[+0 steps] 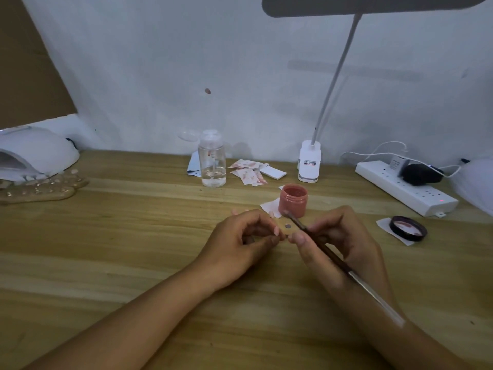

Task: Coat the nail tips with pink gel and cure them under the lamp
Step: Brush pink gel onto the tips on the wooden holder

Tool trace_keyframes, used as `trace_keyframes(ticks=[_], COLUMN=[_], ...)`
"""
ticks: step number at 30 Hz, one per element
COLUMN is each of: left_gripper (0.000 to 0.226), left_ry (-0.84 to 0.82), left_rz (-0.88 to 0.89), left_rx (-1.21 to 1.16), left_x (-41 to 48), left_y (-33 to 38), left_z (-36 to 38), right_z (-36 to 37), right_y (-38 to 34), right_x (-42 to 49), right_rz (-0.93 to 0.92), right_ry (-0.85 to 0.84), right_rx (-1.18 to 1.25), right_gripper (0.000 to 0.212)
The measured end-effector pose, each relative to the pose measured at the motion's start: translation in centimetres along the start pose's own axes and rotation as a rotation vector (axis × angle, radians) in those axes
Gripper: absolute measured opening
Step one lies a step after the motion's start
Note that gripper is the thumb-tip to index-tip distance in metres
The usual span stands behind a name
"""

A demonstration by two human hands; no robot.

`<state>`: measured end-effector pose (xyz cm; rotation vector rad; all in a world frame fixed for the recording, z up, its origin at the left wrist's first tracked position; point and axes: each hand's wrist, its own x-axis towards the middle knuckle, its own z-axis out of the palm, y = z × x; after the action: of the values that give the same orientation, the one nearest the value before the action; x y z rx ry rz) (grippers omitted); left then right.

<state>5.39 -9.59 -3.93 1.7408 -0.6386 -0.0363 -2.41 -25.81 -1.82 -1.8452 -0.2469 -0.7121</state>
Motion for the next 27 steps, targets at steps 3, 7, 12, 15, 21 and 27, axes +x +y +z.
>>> trace_keyframes(ticks=[3, 7, 12, 15, 21, 27], left_gripper=[0.010, 0.010, 0.016, 0.016, 0.014, 0.017], left_ry=[0.008, 0.007, 0.022, 0.024, 0.022, 0.023], left_rz=[-0.018, -0.037, -0.053, -0.063, -0.065, -0.062], left_rx=[-0.030, -0.052, -0.067, -0.062, -0.061, -0.059], left_x=[-0.05, -0.09, -0.14, -0.18, -0.18, -0.20], left_y=[0.07, 0.23, 0.56, 0.62, 0.65, 0.69], left_z=[0.01, -0.04, 0.06, 0.07, 0.02, -0.05], right_z=[-0.12, -0.19, -0.27, -0.23, -0.21, -0.18], right_y=[0.27, 0.35, 0.46, 0.38, 0.02, -0.21], right_x=[-0.02, -0.02, -0.12, -0.09, -0.10, -0.23], right_rz=[0.003, -0.064, -0.064, -0.057, -0.048, -0.054], right_ry=[-0.037, -0.112, -0.136, -0.168, -0.154, -0.153], right_rx=[-0.034, -0.111, -0.194, -0.221, -0.264, -0.298], right_gripper=[0.016, 0.012, 0.019, 0.021, 0.024, 0.024])
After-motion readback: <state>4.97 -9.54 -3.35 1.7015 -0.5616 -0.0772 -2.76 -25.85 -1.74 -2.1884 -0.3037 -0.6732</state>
